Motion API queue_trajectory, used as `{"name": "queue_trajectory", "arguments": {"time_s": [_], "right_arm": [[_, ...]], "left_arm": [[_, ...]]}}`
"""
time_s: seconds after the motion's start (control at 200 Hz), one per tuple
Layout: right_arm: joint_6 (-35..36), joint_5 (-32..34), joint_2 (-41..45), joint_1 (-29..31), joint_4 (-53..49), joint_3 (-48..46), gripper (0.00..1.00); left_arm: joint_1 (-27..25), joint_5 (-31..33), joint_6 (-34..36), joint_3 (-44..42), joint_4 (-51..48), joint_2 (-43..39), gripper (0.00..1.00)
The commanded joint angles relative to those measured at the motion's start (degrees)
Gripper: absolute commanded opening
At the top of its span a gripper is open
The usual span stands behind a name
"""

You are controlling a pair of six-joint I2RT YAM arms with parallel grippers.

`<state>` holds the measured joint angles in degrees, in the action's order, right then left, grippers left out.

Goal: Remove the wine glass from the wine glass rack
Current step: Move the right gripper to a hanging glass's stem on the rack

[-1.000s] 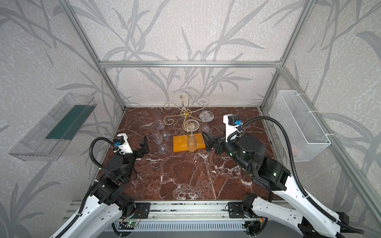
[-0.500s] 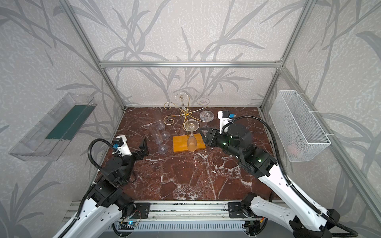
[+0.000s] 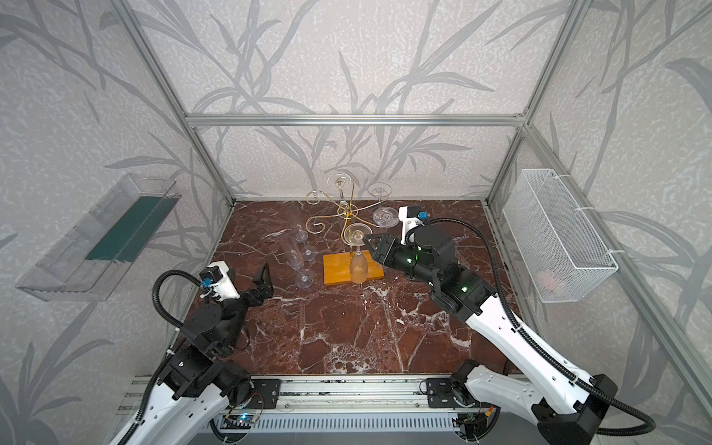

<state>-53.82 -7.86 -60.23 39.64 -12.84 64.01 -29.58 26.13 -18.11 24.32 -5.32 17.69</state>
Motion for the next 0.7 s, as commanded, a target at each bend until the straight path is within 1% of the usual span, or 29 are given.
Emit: {"name": "queue_trajectory", "arguments": {"time_s": [0.0, 0.08, 0.355, 0.525, 0.695], "right_arm": [[-1.8, -0.4, -0.4, -0.3, 4.2, -0.6, 0.43], [-2.3, -0.4, -1.0, -0.3, 4.8, -0.8, 0.41], [-3.6, 0.4, -1.5, -0.3, 6.7, -1.8, 0.29], [-4.8, 1.4, -1.5, -0.4, 6.2, -2.2, 0.28], [-6.8, 1.4, -1.8, -0.6, 7.1, -2.7, 0.25]], "left_arm": [[0.1, 0.1, -2.5, -1.0, -2.0, -1.2, 0.99], [0.1, 0.2, -3.0, -1.5, -2.2, -1.9, 0.99], [0.1, 0.0, -5.4, -1.8, -4.0, -3.4, 0.99], [0.1, 0.0, -5.7, -1.7, -4.4, -3.7, 0.99], [0.1, -0.2, -6.2, -1.7, -4.5, -3.7, 0.99]]}}
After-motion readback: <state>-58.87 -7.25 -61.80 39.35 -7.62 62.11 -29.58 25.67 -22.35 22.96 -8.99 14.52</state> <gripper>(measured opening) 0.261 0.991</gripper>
